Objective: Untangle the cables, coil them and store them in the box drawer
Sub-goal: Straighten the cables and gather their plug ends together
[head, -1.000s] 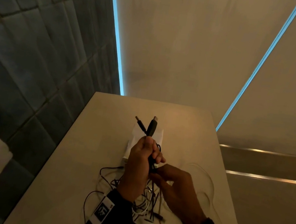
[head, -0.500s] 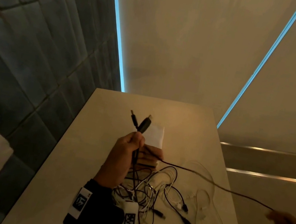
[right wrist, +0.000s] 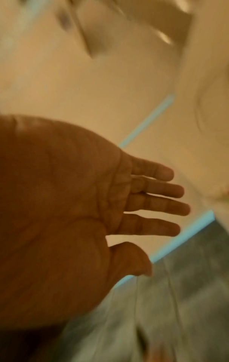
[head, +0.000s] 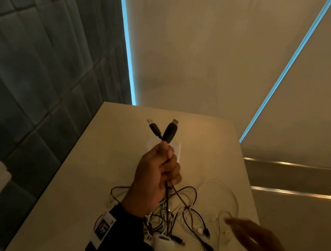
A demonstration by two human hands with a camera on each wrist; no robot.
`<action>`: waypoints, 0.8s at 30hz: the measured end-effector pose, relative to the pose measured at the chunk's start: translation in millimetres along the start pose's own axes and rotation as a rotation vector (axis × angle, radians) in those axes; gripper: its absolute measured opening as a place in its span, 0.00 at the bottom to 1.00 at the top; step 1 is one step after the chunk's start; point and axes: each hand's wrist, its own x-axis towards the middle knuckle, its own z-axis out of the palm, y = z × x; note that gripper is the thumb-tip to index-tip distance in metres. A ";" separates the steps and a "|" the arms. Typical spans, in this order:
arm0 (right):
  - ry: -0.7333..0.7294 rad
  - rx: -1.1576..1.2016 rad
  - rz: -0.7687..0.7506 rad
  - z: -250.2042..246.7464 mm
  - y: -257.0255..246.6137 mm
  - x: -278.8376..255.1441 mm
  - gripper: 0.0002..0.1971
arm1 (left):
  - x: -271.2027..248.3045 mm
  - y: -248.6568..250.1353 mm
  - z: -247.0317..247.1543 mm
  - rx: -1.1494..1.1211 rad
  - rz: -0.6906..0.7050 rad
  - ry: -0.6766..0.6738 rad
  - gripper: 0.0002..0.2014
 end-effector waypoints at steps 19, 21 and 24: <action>-0.292 -0.267 0.301 9.7 -2.2 29.7 0.16 | -7.7 25.3 -28.8 0.041 -0.084 -0.045 0.13; -0.281 -0.172 0.197 24.6 -10.4 30.3 0.31 | -3.7 13.7 -18.0 -0.070 -0.074 -0.002 0.14; -0.221 0.308 0.074 49.8 -50.8 39.8 0.22 | -3.9 -13.3 4.7 -0.123 -0.110 -0.010 0.14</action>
